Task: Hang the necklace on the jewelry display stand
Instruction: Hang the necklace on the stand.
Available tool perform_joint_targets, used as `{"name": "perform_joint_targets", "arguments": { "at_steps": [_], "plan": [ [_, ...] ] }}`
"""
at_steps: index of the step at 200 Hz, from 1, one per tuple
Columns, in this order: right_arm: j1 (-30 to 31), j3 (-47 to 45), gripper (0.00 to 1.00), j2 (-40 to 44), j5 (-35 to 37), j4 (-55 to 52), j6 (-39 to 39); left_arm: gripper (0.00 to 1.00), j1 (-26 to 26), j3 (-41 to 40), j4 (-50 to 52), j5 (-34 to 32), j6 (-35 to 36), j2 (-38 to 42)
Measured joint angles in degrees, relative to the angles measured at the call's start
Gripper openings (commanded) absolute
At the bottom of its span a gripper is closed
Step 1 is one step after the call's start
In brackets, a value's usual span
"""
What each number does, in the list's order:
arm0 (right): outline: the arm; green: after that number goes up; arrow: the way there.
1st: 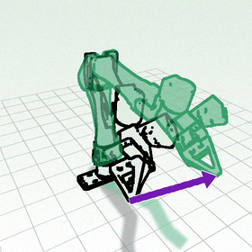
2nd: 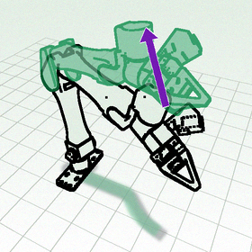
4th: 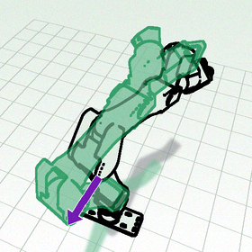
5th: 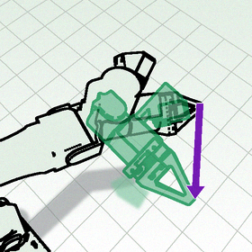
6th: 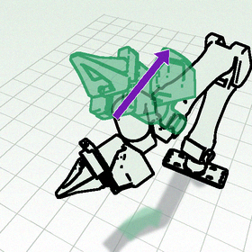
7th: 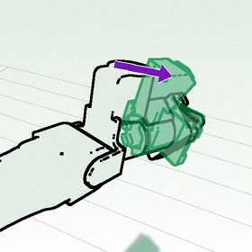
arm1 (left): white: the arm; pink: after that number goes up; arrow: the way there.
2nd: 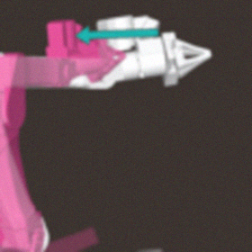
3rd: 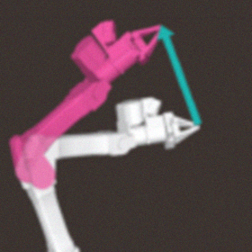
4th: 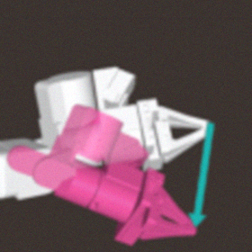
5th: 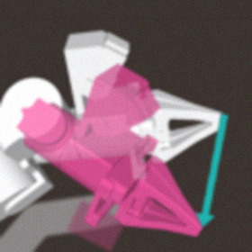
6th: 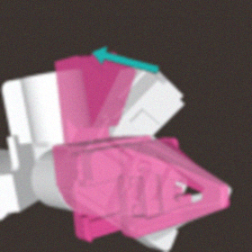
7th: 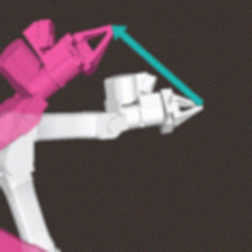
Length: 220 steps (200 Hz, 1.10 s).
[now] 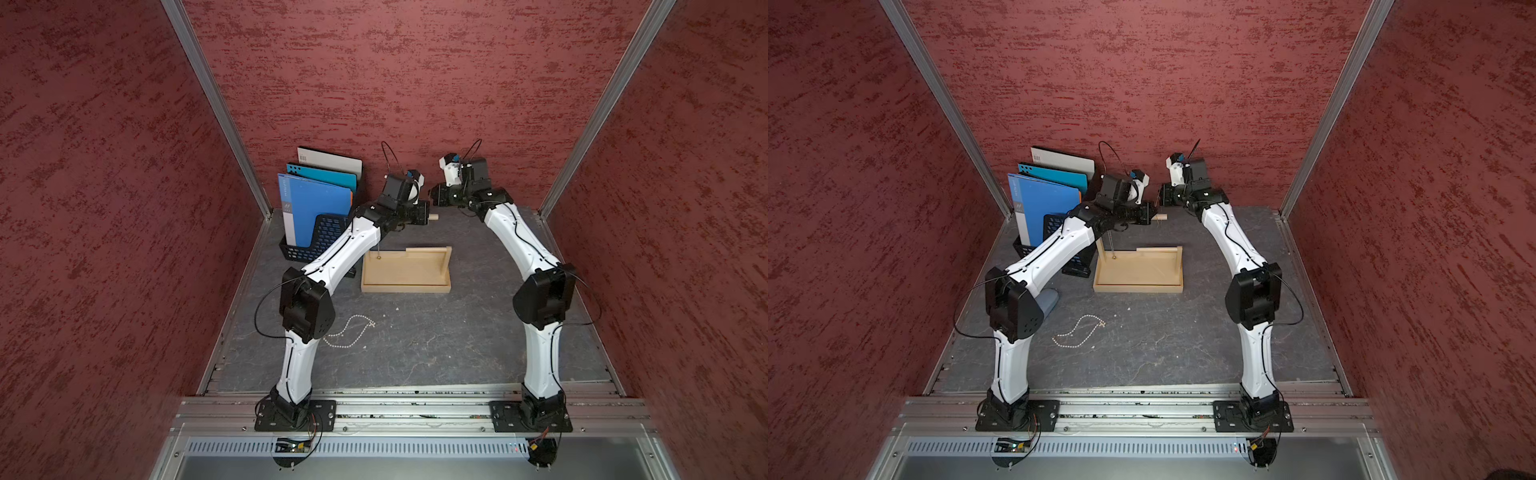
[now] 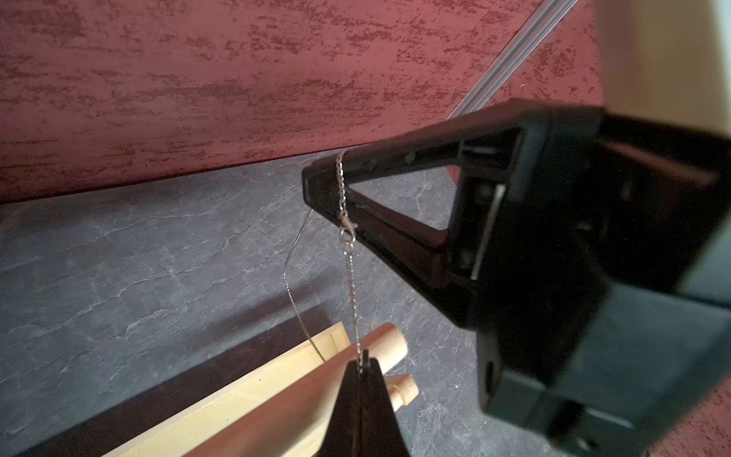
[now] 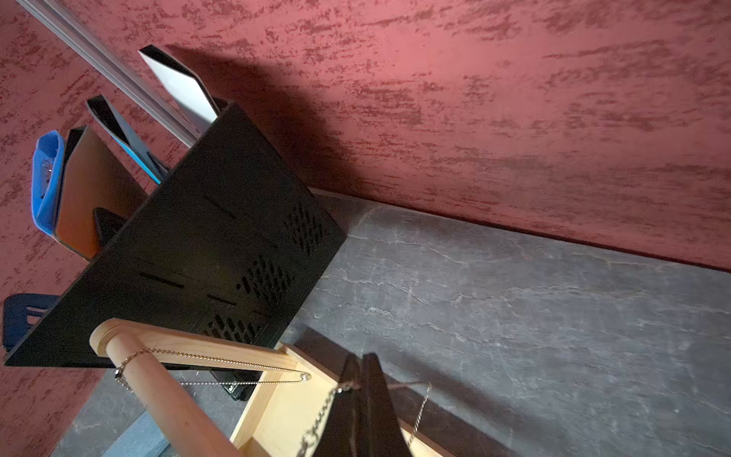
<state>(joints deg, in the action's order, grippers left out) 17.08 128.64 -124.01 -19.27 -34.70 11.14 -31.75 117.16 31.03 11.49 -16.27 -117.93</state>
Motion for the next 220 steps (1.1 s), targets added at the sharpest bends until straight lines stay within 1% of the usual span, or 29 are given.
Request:
{"name": "perform_joint_targets", "arguments": {
  "at_steps": [16, 83, 110, 134, 159, 220],
  "plan": [
    [0.8, 0.6, 0.00, -0.9, 0.0, -0.2, 0.0, 0.00, 0.5, -2.8, -1.1, 0.4, 0.0, 1.7],
    [6.4, 1.1, 0.00, -1.1, -0.1, -0.5, -1.8, 0.00, 4.5, -17.8, -2.1, 1.2, -1.0, 13.9],
    [8.1, 4.4, 0.00, -2.6, -0.6, -1.2, -3.1, 0.00, 6.2, -22.3, -3.5, 1.7, -0.9, 17.4],
    [9.2, 9.1, 0.00, -5.7, -1.2, -1.9, -3.6, 0.00, 8.4, -25.4, -5.1, 2.1, -0.9, 19.7],
    [10.2, 10.8, 0.00, -7.6, -1.3, -2.0, -3.9, 0.00, 10.2, -27.7, -5.6, 3.1, -0.9, 21.4],
    [10.7, 10.8, 0.00, -8.4, -1.0, -2.3, -4.0, 0.00, 10.1, -30.1, -7.6, 5.8, -1.0, 21.6]
  ]
}}
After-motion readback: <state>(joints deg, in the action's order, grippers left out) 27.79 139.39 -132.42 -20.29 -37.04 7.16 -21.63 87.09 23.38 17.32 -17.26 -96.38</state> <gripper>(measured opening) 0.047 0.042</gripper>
